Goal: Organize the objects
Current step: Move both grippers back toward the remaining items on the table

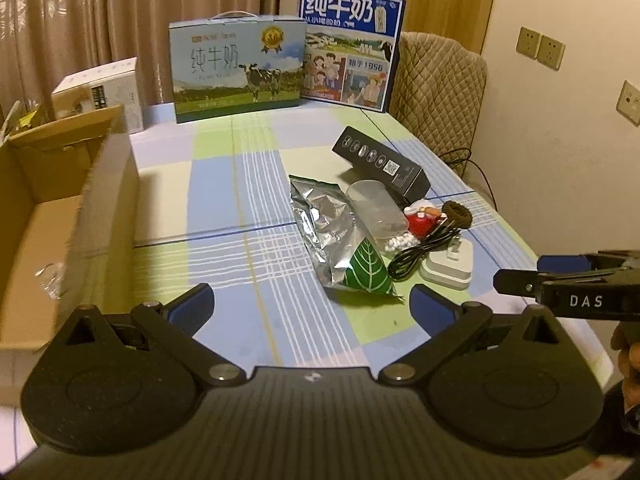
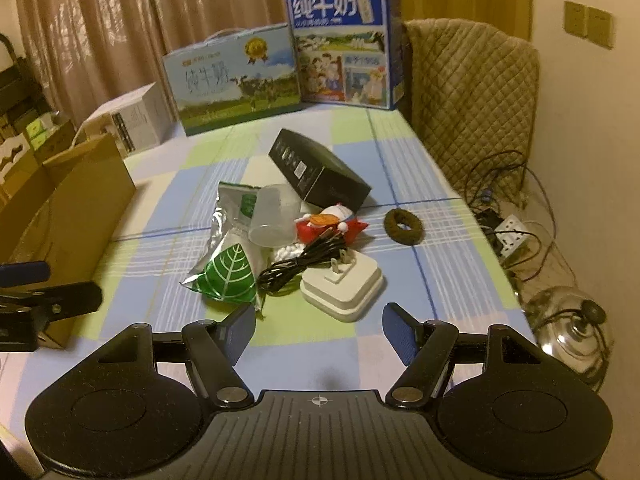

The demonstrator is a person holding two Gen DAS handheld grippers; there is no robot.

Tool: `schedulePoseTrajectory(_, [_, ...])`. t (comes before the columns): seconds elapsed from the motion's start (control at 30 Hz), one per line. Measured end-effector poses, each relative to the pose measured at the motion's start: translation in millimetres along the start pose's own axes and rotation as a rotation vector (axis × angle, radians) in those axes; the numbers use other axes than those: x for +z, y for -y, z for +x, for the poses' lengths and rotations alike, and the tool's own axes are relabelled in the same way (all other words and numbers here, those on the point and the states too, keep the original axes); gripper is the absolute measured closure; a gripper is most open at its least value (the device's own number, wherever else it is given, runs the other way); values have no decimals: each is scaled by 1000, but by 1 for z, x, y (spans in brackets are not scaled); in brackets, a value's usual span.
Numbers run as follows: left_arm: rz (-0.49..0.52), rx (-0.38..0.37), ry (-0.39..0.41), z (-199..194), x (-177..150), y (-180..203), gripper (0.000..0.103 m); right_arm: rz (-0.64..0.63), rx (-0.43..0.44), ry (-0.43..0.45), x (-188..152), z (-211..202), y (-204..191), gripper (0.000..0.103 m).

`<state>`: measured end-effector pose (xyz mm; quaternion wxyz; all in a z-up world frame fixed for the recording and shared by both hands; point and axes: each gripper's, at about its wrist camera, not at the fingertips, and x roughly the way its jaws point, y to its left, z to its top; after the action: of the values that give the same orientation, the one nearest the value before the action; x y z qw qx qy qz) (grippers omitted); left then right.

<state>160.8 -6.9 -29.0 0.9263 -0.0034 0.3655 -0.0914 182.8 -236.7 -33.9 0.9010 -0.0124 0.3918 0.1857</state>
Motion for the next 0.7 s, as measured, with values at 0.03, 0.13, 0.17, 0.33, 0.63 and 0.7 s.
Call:
schedulePoseTrajectory(0.03, [5, 0, -4, 7, 0, 0, 1, -9, -3, -3, 2, 6, 1, 36])
schedulePoseTrajectory(0.13, [6, 0, -17, 28, 2, -3, 1, -14, -14, -5, 4, 27, 8, 36])
schedulePoseTrajectory(0.17, [5, 0, -20, 34, 1, -3, 1, -12, -22, -8, 5, 34, 10, 36])
schedulePoseTrajectory(0.33, [0, -7, -29, 61, 0, -9, 1, -45, -13, -14, 2, 63, 15, 36])
schedulePoseTrajectory(0.63, [-39, -36, -64, 91, -3, -17, 1, -70, -13, -41, -2, 100, 20, 31])
schedulePoseTrajectory(0.7, [-45, -41, -65, 95, -1, -16, 1, -79, -33, -31, -2, 103, 20, 29])
